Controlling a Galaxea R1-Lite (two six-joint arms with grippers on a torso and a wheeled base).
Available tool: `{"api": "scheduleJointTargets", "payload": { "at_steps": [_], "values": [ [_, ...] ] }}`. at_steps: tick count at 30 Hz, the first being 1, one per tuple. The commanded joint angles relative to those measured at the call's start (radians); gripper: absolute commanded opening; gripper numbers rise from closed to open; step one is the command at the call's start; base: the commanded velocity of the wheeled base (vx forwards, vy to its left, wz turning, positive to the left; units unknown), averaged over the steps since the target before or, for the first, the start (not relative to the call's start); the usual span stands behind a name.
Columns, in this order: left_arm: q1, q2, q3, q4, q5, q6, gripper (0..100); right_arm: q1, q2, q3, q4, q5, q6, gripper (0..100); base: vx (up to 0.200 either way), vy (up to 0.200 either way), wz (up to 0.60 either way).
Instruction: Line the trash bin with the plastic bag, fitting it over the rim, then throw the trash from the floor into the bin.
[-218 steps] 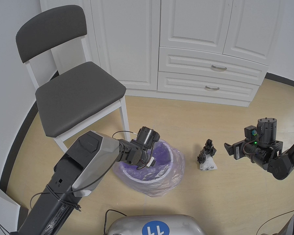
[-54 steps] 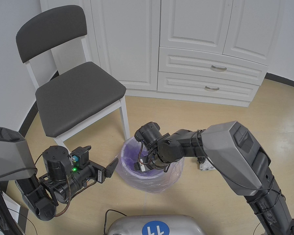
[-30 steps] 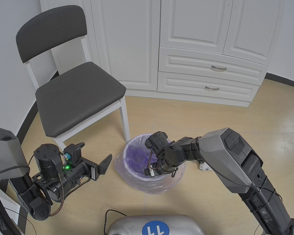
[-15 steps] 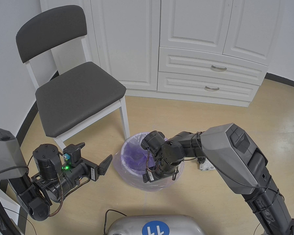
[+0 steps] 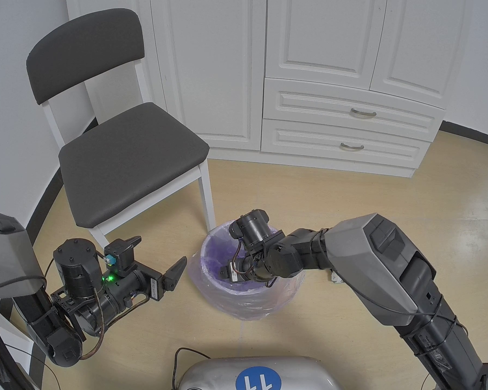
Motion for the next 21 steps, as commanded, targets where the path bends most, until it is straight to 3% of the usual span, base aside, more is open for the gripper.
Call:
{"api": "scheduleJointTargets", "payload": {
  "at_steps": [1,21],
  "values": [
    [0.001,-0.001,0.0,-0.001,0.001,0.0,100,0.006,0.054,0.0,-0.006,-0.001,0.005,100,0.0,0.0,0.0],
    [0.0,-0.005,0.003,-0.001,-0.001,0.0,100,0.039,-0.012,0.0,0.241,0.007,0.005,100,0.0,0.0,0.0]
  ]
}}
